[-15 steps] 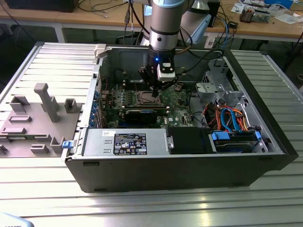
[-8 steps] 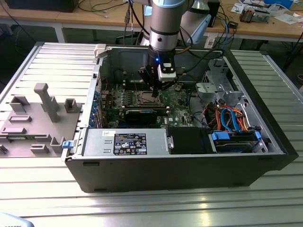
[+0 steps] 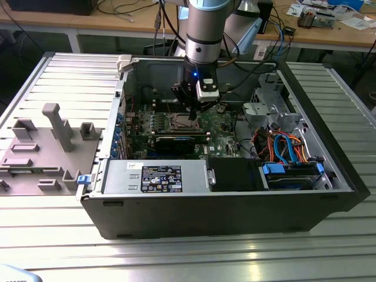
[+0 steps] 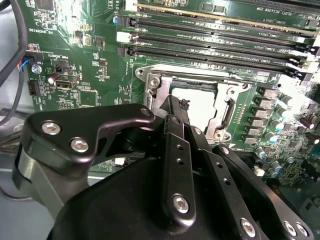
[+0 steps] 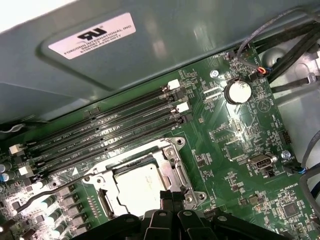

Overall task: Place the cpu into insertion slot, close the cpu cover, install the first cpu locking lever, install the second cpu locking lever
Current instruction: 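Install the first cpu locking lever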

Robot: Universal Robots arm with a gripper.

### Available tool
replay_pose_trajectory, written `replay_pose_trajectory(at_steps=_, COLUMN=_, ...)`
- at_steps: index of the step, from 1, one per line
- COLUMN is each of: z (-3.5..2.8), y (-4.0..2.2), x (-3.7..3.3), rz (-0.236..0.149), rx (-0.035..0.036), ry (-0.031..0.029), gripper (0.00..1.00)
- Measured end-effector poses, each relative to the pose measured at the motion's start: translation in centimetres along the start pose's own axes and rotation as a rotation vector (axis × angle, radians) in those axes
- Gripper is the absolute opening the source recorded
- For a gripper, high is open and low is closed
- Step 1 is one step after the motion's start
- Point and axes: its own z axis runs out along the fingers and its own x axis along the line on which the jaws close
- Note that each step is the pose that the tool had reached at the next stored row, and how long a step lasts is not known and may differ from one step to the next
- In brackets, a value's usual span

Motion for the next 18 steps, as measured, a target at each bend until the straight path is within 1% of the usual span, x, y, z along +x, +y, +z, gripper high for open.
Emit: replay_pose_trajectory(at_steps=18, z=0.01, y=0.0, x=0.0, rz=-0.036, rx=-0.0004, ry=-0.0014, gripper=0.11)
